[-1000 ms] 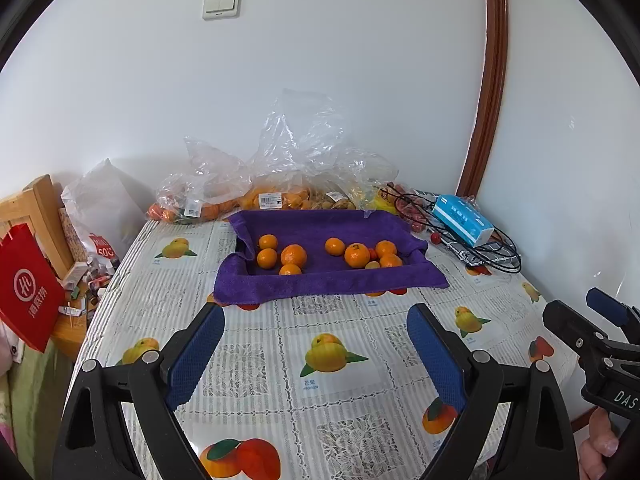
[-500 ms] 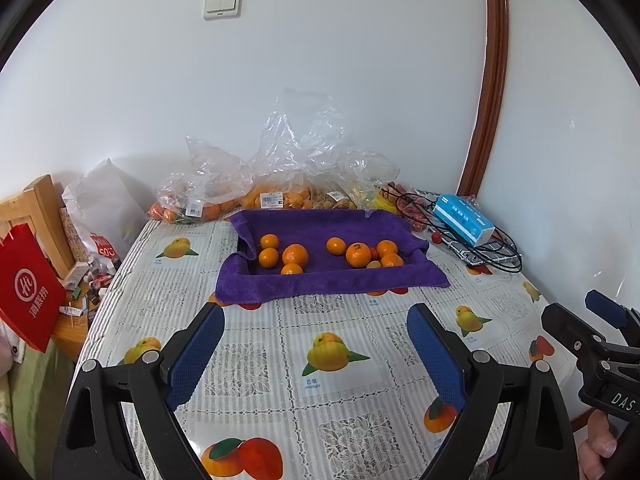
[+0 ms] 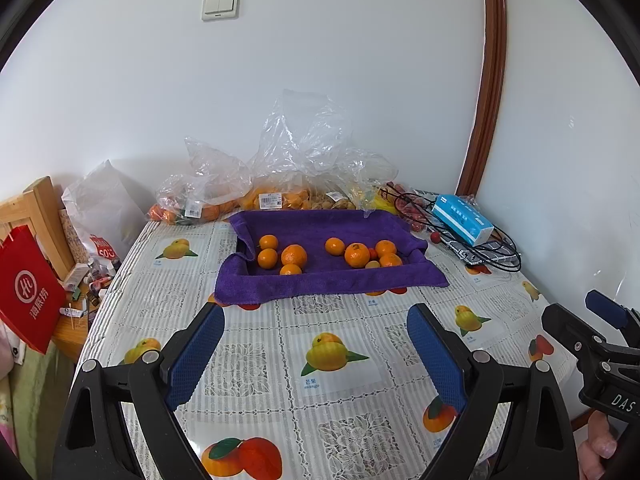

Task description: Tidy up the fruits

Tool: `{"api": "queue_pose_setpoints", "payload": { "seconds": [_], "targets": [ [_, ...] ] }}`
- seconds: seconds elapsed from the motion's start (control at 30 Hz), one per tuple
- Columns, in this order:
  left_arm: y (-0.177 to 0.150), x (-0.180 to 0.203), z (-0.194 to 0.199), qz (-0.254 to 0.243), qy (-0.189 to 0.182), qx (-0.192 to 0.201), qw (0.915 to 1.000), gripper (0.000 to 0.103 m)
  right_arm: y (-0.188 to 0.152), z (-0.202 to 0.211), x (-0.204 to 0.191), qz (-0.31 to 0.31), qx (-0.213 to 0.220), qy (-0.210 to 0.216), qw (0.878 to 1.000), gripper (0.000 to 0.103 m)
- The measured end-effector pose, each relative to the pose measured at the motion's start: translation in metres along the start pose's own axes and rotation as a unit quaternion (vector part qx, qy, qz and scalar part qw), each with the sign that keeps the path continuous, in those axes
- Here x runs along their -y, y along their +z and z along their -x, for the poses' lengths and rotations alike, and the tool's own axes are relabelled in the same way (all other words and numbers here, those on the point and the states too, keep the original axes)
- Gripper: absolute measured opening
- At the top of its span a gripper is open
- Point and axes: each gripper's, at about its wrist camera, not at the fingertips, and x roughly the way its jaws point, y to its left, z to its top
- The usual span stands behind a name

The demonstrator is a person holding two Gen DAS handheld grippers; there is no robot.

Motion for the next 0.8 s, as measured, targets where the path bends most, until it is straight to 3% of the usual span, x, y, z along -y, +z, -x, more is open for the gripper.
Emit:
{"api": "queue_pose_setpoints", "payload": {
  "seconds": [0.8],
  "targets": [
    [0.0002, 0.0021, 0.0009, -0.001, 0.001, 0.001, 1.0000, 0.093, 0.0006, 0.0048, -0.0001, -0.004, 0.002, -0.002, 1.000, 0.103]
  ]
}}
